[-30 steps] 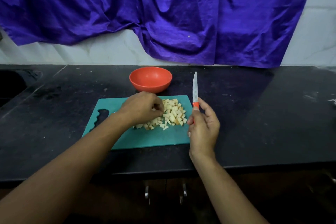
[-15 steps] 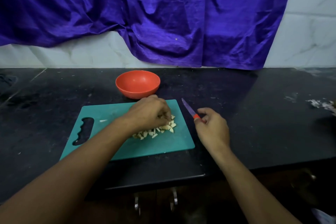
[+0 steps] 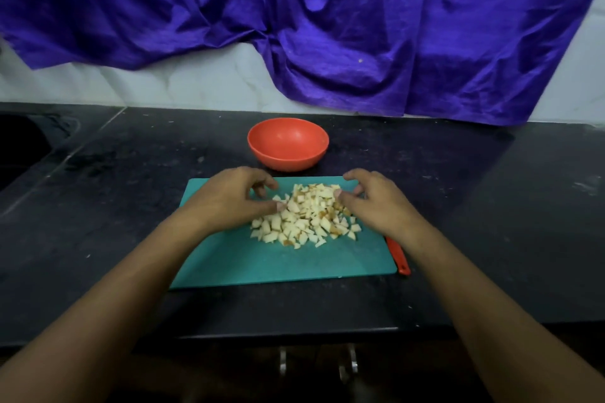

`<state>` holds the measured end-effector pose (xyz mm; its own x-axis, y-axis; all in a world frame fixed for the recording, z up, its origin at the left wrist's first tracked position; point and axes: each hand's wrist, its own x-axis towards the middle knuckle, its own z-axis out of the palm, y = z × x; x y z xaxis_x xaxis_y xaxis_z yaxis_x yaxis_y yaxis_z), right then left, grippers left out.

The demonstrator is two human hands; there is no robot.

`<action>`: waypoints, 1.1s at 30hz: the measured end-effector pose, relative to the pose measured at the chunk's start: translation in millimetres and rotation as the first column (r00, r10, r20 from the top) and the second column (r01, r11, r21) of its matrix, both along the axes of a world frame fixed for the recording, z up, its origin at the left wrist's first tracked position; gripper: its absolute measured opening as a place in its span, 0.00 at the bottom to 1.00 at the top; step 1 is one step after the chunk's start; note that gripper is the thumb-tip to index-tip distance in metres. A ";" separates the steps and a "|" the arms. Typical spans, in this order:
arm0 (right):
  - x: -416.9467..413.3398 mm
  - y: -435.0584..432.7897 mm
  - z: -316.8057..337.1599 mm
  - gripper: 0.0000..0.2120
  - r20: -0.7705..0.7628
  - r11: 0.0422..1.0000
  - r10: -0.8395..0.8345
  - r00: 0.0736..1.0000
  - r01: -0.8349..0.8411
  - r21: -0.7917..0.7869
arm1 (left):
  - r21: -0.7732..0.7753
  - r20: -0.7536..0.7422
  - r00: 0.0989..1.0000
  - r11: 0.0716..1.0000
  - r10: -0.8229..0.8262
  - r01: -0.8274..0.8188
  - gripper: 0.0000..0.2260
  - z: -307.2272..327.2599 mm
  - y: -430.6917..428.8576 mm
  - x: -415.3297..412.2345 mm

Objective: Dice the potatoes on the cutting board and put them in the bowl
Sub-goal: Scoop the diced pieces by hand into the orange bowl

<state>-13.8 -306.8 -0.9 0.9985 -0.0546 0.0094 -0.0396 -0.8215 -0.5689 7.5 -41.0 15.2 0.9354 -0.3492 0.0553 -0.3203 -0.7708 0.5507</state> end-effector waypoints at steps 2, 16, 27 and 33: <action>12.7 5.0 2.5 0.30 -0.071 0.992 0.009 0.997 -0.017 -0.122 | 0.132 -0.091 0.995 0.991 0.047 -0.035 0.31 0.9 14.2 -2.2; 24.9 51.0 14.8 0.16 -0.125 0.924 0.336 0.934 -0.352 -0.148 | -0.058 -0.330 0.944 0.998 0.007 -0.027 0.25 -13.2 13.6 4.2; 9.5 7.4 41.6 0.38 -0.390 0.977 0.173 0.904 -0.209 -0.051 | 0.154 -0.115 0.971 0.961 -0.212 0.228 0.37 7.2 -0.9 12.7; 4.4 31.0 21.0 0.53 -0.431 0.922 0.191 0.882 -0.312 -0.229 | 0.282 -0.188 0.963 0.928 -0.195 0.243 0.44 -2.4 -15.5 12.2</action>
<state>-9.4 -275.7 20.1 0.9010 0.1439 -0.4093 0.0202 -0.9563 -0.2917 19.7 -56.5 12.8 0.8220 -0.5244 -0.2222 -0.4304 -0.8274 0.3608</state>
